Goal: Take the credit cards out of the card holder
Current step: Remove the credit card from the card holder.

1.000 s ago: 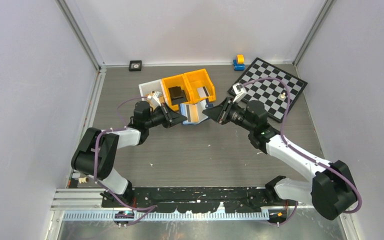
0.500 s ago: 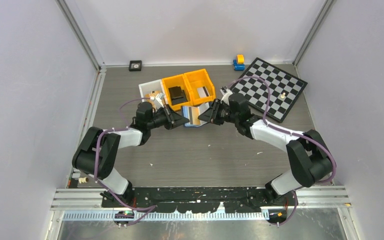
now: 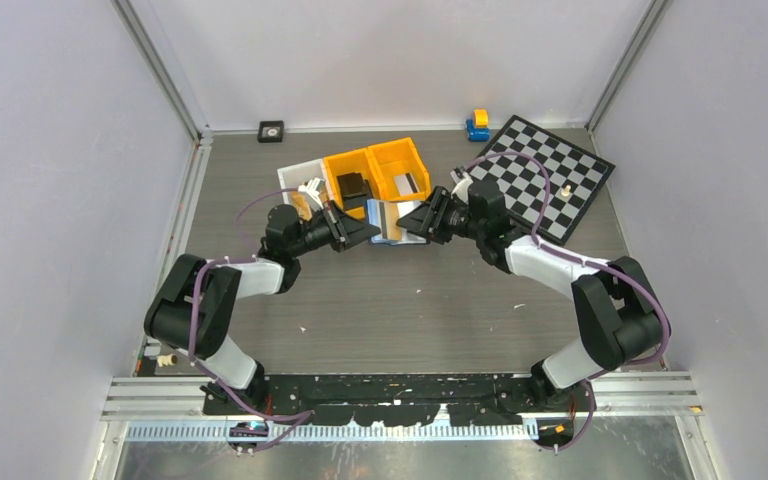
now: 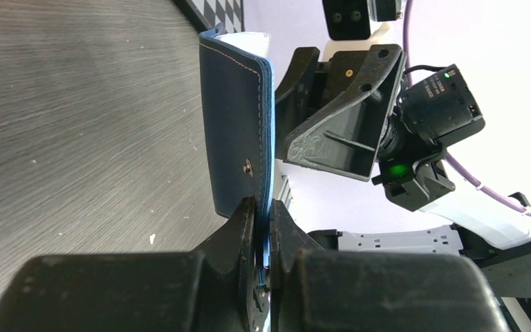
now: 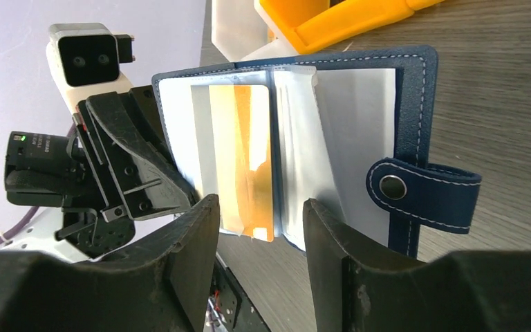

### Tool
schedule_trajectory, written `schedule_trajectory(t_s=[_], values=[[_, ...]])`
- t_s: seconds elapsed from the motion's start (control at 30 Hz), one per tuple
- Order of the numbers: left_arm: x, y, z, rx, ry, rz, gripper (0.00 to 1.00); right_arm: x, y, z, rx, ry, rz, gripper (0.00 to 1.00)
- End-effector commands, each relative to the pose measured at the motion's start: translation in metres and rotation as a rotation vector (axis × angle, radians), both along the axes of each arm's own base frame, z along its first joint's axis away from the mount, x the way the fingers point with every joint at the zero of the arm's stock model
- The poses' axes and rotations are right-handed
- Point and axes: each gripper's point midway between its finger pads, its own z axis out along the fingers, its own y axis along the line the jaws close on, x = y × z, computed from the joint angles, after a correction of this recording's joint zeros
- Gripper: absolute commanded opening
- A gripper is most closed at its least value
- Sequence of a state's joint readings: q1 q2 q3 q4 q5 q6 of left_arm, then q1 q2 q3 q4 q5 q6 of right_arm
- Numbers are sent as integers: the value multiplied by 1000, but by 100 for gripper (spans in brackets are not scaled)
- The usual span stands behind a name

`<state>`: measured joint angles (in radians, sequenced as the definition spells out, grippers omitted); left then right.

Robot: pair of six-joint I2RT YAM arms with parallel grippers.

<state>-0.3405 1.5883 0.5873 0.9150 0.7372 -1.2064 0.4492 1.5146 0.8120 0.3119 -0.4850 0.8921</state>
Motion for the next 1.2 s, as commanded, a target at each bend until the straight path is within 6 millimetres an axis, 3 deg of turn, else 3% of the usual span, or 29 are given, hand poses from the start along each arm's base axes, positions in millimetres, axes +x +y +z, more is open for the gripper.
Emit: schedule_trajectory(t_s=[0.0,0.2,0.43,0.63,0.77,0.9,1.17], values=[[-6,-4,35,-78,-123,-52,0,1,8,10,66,-11,32,53],[-9,-6,42,-111,-135,-73,0,-2,15,21,178,-13,70,47],[-8,-7,40,-116,-128,-77,0,-1,13,34,293,-6,75,31],[-8,-6,40,-118,-129,-74,0,3,4,51,462,-22,75,1],[-7,-3,42,-124,-138,-59,0,8,-1,45,477,-6,61,1],[0,18,45,-138,-151,25,1,15,-11,34,440,15,12,0],[8,35,29,-87,-91,102,0,22,-35,19,222,-35,-108,0]])
